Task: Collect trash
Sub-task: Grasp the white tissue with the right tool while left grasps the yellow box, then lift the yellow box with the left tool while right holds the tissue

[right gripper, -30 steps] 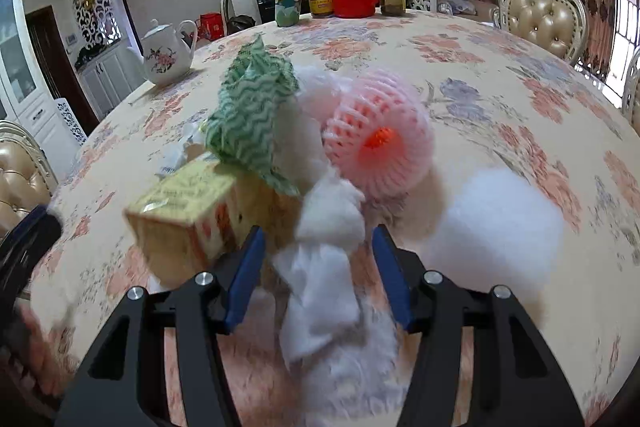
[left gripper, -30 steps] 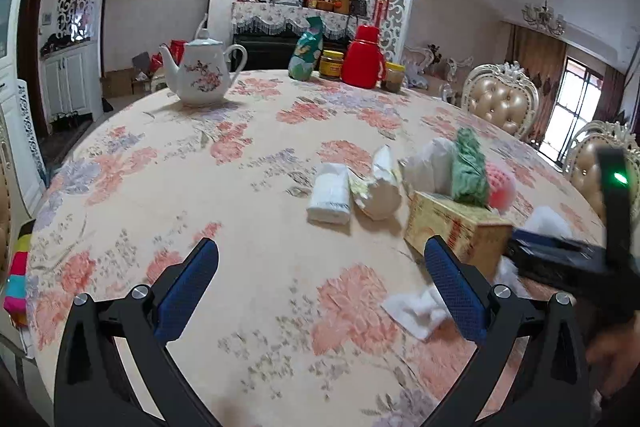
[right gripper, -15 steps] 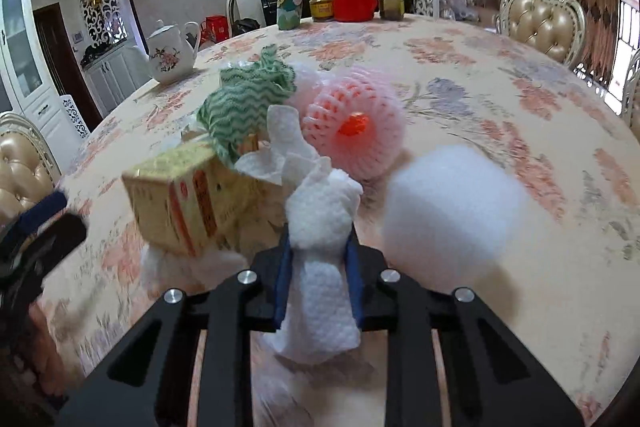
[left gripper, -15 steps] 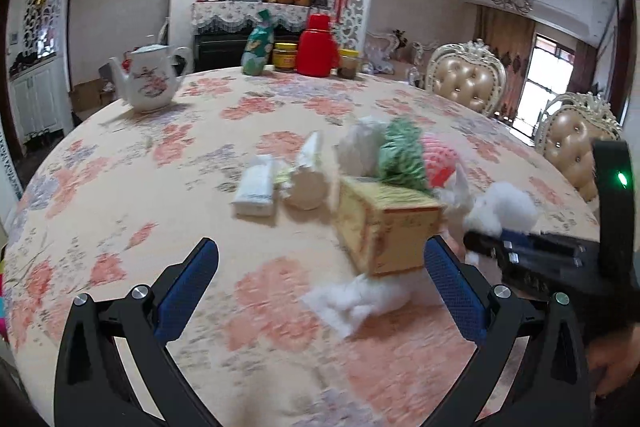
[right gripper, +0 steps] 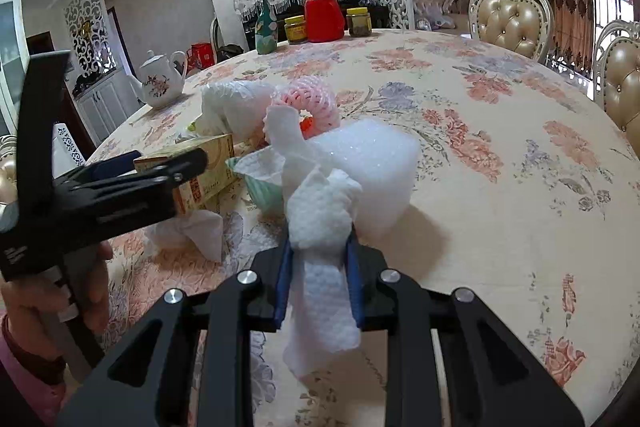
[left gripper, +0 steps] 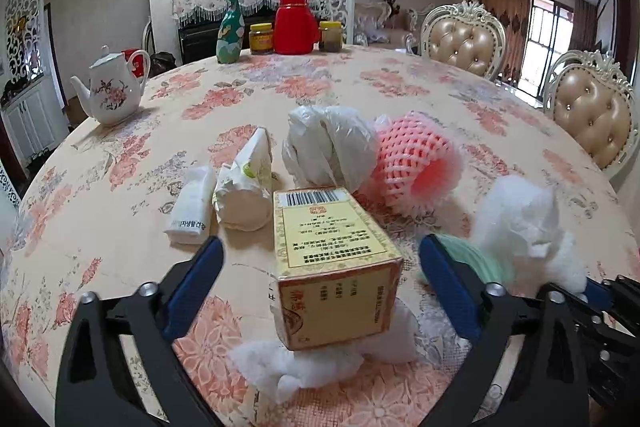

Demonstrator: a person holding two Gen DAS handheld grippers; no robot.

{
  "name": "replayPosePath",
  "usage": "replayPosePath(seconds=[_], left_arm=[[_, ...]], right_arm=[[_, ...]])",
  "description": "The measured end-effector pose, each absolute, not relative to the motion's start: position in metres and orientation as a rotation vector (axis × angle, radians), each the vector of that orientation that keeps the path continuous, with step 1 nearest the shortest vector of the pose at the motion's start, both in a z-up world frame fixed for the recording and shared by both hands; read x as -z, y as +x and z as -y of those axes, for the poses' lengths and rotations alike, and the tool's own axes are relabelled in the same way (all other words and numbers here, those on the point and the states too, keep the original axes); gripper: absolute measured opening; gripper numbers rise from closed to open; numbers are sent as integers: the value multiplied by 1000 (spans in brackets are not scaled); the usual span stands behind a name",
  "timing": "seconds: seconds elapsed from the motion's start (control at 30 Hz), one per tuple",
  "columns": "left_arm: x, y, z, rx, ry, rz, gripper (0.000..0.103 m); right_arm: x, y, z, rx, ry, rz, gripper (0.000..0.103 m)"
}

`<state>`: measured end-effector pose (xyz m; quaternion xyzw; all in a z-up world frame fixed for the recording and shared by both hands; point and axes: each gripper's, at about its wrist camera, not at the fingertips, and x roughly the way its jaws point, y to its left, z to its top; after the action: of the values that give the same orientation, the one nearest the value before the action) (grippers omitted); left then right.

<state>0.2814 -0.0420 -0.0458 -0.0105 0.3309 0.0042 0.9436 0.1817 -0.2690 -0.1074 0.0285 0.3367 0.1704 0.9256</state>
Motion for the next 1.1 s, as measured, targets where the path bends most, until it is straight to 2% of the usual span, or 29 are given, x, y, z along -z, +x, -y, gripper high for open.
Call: replayPosePath(seconds=[0.1,0.3,0.37,0.43,0.77,1.0,1.1], left_arm=[[49,284,36,-9,-39,-683,81],[50,290,28,5,-72,-668,80],[51,291,30,15,-65,-659,71],[52,290,30,34,-66,-664,52],[28,248,22,1,-72,-480,49],[10,204,10,17,-89,-360,49],[11,193,4,20,-82,-364,49]], right_arm=[[109,185,272,-354,85,-700,24],[109,187,269,-353,96,-709,24],[109,187,267,-350,85,-710,24],[109,187,266,-342,76,-711,24],[109,185,269,-313,93,-701,24],[101,172,265,-332,61,-627,24],[100,168,261,-331,43,-613,24]])
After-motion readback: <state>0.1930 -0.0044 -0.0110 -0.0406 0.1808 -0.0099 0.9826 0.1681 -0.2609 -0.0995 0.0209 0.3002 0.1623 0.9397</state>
